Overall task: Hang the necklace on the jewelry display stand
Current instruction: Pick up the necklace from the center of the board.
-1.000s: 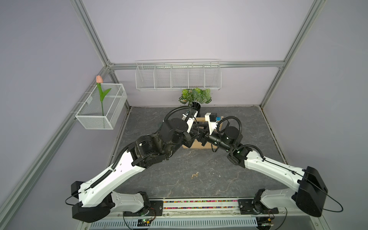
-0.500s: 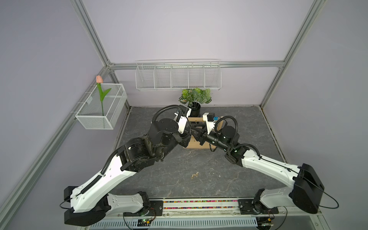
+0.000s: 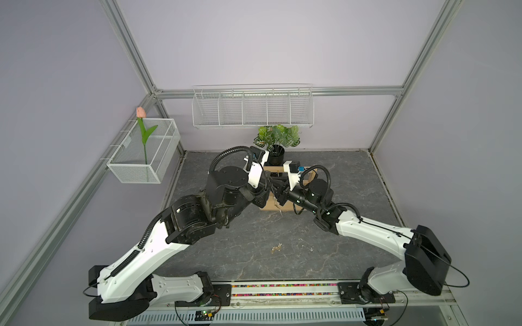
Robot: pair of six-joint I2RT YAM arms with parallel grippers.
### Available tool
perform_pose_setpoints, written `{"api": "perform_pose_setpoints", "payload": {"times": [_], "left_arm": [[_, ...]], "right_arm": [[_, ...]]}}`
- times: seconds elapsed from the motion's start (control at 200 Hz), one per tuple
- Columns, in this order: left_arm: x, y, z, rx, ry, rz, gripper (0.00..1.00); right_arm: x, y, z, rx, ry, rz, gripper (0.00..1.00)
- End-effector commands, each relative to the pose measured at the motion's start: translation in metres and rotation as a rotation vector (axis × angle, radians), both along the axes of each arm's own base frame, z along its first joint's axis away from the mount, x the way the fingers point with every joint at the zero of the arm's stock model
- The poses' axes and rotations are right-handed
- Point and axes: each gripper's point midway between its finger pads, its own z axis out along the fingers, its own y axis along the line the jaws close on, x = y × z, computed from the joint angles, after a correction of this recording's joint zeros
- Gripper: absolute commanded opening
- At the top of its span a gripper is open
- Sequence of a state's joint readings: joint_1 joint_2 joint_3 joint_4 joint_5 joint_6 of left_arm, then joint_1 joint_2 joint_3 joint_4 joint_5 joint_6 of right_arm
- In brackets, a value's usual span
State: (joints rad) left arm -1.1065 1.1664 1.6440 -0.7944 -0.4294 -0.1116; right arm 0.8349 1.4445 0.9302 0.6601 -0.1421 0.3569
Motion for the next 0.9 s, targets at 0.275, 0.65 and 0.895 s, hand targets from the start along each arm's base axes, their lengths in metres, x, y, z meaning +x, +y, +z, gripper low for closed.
{"api": "perform_pose_setpoints", "payload": {"times": [0.275, 0.65, 0.895], "left_arm": [[0.007, 0.014, -0.016, 0.038, -0.002, 0.088, 0.0], [0.04, 0.03, -0.066, 0.092, 0.04, 0.222, 0.0], [0.063, 0.037, -0.088, 0.096, 0.064, 0.282, 0.0]], "right_arm": [[-0.009, -0.03, 0.053, 0.01, -0.159, -0.102, 0.07], [-0.003, -0.03, 0.06, -0.071, -0.18, -0.126, 0.07], [0.009, -0.023, 0.045, -0.143, -0.158, -0.147, 0.07]]}}
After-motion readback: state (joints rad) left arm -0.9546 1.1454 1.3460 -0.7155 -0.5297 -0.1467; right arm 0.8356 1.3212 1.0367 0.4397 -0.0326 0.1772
